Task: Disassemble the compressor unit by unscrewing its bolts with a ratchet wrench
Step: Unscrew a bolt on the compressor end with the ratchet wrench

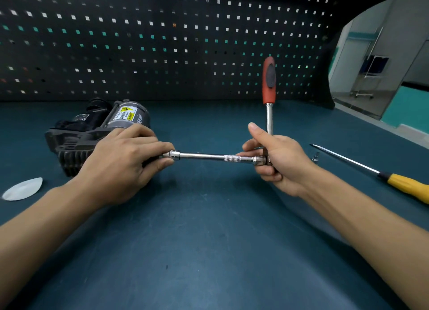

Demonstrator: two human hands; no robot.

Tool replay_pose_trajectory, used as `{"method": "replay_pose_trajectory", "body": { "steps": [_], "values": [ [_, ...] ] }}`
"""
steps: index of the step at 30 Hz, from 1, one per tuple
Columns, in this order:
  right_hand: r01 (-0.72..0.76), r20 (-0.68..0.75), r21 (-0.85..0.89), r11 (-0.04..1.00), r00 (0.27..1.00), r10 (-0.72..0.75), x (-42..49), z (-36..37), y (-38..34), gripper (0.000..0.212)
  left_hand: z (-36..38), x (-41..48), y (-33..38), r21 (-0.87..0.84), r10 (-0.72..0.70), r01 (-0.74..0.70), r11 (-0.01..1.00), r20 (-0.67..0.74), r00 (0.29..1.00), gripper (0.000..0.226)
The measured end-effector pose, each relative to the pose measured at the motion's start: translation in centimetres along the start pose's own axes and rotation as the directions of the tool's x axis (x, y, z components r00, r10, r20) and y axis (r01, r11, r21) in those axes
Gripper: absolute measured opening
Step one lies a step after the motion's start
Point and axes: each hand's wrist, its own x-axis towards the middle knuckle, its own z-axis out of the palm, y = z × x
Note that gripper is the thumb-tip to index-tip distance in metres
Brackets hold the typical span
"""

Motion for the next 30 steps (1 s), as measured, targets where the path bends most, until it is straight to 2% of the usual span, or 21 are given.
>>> {"method": "replay_pose_trajectory", "body": {
  "steps": [13,25,28,30],
  "values": [
    [-0.182,0.084,0.112,0.977,0.981,0.173,-0.07,-0.41,-0.36,0.035,-0.15,-0.06,0.15,0.003,-0.005,0.005,1.0,-0.006,1.0,0.034],
    [-0.376,0.221,0.206,0.903,0.917,0.331,0.45,-0.93,-0.68,0.032,-0.1,-0.04,0.19,0.008,-0.01,0.01,1.0,-0.013,1.0,0.033],
    [-0.378,0.221,0.193,0.906,0.916,0.335,0.49,-0.96,-0.4,0.027,-0.08,-0.07,0.25,0.008,-0.008,0.008,1.0,-0.011,1.0,0.033],
    [-0.322,0.19,0.138,0.937,0.937,0.294,0.46,-0.76,-0.17,0.025,-0.07,-0.09,0.23,0.013,-0.006,0.006,1.0,-0.013,1.0,0.033]
  ]
}}
